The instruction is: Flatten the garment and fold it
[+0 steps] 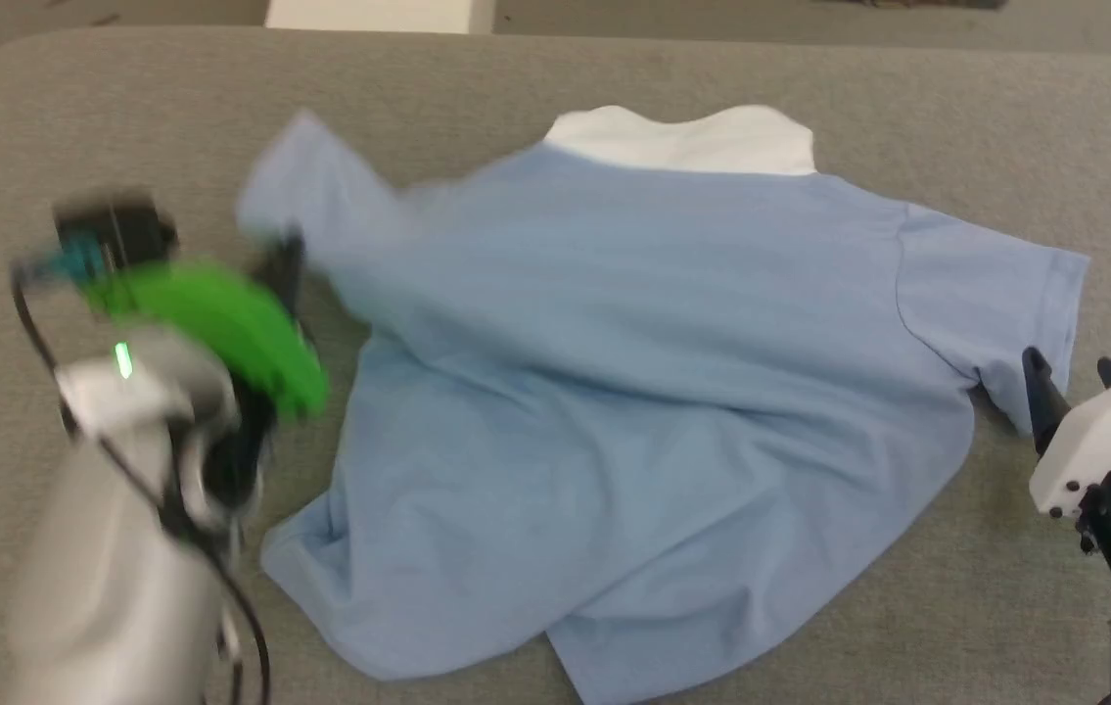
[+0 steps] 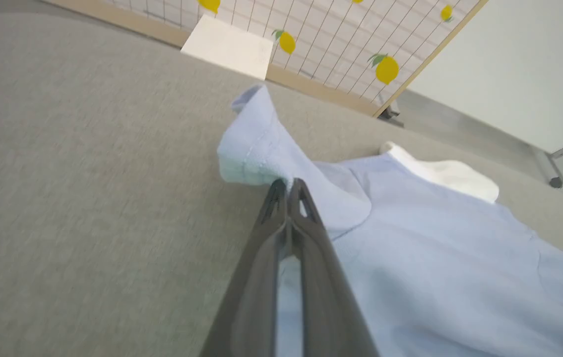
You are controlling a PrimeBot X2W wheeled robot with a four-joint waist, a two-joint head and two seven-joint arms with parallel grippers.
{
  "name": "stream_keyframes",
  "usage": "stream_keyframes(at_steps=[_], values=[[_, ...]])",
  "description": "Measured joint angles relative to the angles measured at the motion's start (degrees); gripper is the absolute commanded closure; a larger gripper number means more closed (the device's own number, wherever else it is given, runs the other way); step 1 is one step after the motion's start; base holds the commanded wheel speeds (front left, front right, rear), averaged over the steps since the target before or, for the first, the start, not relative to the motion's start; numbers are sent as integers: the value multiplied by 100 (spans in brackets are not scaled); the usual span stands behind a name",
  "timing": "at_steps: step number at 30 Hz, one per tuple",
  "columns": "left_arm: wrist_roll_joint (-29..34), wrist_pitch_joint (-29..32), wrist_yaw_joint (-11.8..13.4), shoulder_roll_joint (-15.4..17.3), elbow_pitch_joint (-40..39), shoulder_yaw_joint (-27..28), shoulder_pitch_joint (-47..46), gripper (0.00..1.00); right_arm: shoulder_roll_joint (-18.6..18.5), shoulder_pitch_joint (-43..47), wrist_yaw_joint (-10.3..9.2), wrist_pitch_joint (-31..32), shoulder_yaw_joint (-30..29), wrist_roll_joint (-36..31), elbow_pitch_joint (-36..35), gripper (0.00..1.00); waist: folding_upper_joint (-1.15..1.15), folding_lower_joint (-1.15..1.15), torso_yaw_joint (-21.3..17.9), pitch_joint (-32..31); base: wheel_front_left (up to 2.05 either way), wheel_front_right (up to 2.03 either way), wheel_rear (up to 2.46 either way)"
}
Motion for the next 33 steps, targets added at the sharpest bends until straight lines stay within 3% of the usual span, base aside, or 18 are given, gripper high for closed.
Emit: stream_keyframes(at_steps=[6,10,11,12,16,20,22,24,28,33], values=[[-314,-2,439,-276,-459,-34,2006,100,51,99,0,-1,32,2,73,0,0,0,287,-205,0,0,0],[-544,-33,488,-525,-346,-55,2370,100,96,119,0,-1,76,3,102,0,0,0,406,-317,0,0,0],[-583,-51,487,-541,-344,-56,2379,59,101,124,0,-1,86,3,104,0,0,0,422,-344,0,0,0],[-582,-56,480,-536,-360,-51,2378,0,102,130,0,-1,96,3,107,0,0,0,430,-365,0,0,0],[-401,-100,578,-200,-698,144,2292,0,114,170,0,-4,105,11,112,0,0,0,414,-433,0,0,0],[181,191,686,653,-1127,229,1645,0,126,198,0,-4,91,13,93,0,0,0,344,-419,0,0,0],[460,606,598,1022,-1118,7,1163,0,127,207,0,2,77,31,74,0,0,0,319,-363,0,0,0],[683,1079,356,1232,-914,-424,739,0,130,222,0,15,54,32,40,0,0,0,306,-296,0,0,0],[760,1691,-80,1158,-215,-951,24,0,122,247,0,103,79,55,-80,0,0,0,274,-119,0,0,0],[778,1953,-265,966,577,-1218,-432,0,90,247,0,190,87,55,-245,0,0,0,196,100,0,0,0]])
